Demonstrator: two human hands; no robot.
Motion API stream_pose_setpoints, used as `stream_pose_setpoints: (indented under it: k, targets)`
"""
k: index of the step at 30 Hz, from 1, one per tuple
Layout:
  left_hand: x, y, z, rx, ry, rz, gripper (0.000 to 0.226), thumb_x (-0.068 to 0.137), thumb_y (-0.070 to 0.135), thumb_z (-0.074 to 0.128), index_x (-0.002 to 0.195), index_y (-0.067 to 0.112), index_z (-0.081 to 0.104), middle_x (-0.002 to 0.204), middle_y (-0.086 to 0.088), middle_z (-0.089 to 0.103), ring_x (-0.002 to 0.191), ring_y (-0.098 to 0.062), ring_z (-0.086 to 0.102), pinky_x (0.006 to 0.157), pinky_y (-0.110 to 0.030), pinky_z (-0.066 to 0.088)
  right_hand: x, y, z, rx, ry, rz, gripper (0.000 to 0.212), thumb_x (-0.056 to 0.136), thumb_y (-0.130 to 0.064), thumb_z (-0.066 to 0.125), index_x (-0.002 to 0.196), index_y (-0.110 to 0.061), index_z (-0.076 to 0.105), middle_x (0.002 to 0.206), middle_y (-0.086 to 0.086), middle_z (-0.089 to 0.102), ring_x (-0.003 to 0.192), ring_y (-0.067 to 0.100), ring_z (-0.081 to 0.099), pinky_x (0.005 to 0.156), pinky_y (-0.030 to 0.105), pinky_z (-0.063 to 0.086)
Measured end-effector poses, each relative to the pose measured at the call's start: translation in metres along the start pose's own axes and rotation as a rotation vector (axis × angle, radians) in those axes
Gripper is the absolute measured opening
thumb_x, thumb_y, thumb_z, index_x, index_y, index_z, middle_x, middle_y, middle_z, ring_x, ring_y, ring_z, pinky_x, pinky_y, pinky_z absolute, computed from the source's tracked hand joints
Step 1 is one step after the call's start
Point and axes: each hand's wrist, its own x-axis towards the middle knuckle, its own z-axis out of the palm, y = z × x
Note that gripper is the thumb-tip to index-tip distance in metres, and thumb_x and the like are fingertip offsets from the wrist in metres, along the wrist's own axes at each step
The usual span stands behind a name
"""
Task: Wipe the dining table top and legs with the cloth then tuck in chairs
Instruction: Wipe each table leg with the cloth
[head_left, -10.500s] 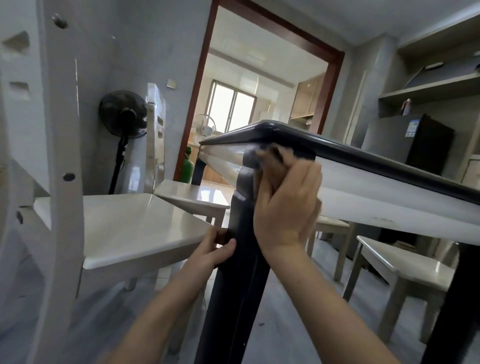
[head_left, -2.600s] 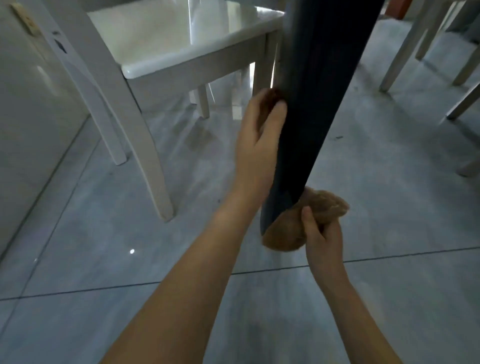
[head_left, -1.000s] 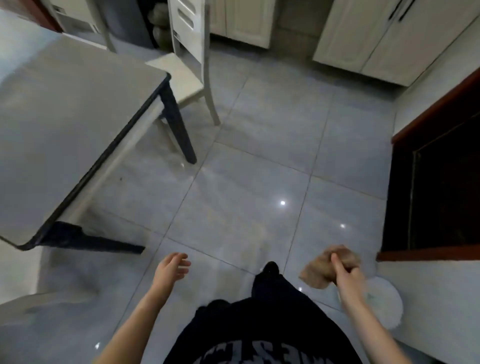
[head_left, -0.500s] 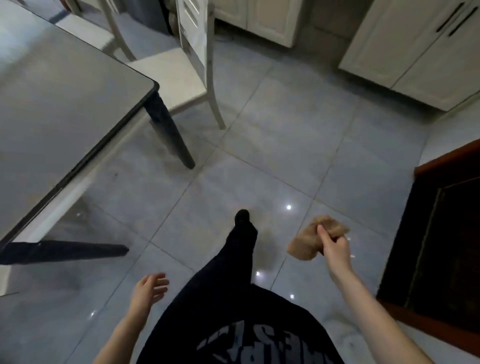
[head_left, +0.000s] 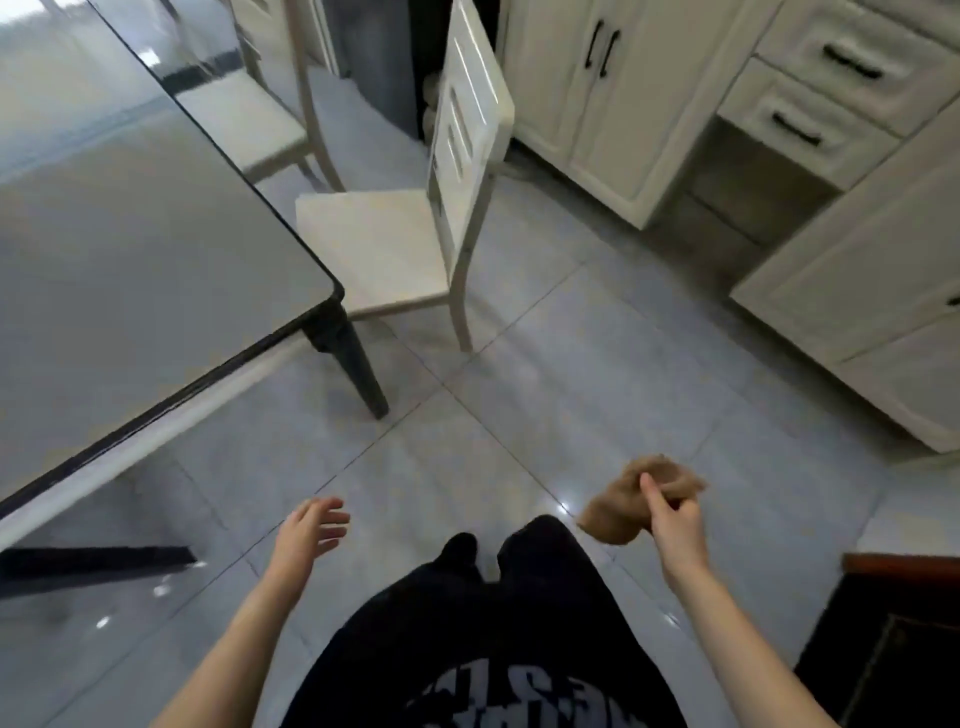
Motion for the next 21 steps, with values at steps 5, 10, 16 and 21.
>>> stream_pose_setpoints:
  k: [5,10,16,21]
  targets:
    - [0.0,0.012,0.036,-0.171,0.134,-0.004,0.025,0.098,0.018,0.04,0.097,0.003,0.06,0.089,-0.015,0.064,0.076,-0.028,0.059,0.071,-0.033,0.047,0.09,-0.064,0.028,-0.144,-0.223,-0.086,0.031,0.092,-0.015,0.062,0.116,0.004,0.06,0.109,0.016,0.065,0.103,0.026,0.061,0.08,0.028,0.049]
    - [-0.023,-0.003,0.081,-0.376,0.349,-0.135,0.025,0.097,0.016,0.041,0.094,0.002,0.061,0.088,-0.019,0.064,0.076,-0.03,0.06,0.072,-0.032,0.047,0.163,-0.127,0.087,-0.31,-0.502,-0.212,0.024,0.091,-0.013,0.063,0.112,0.0,0.062,0.103,0.014,0.066,0.101,0.027,0.063,0.086,0.034,0.047]
    - [-0.024,0.004,0.129,-0.531,0.441,-0.222,0.026,0.099,0.013,0.04,0.086,0.004,0.061,0.082,-0.018,0.062,0.07,-0.027,0.057,0.069,-0.031,0.045,0.187,-0.178,0.18,-0.4,-0.836,-0.338,0.02,0.089,-0.011,0.065,0.109,-0.012,0.061,0.096,-0.001,0.066,0.09,0.007,0.062,0.07,0.011,0.05]
    - [0.032,0.017,0.128,-0.573,0.406,-0.197,0.028,0.099,0.01,0.037,0.082,0.006,0.058,0.076,-0.013,0.06,0.067,-0.024,0.055,0.065,-0.028,0.043,0.187,-0.163,0.277,-0.427,-0.94,-0.389,0.024,0.089,-0.012,0.065,0.113,-0.009,0.06,0.1,0.0,0.067,0.092,0.004,0.066,0.07,0.009,0.05]
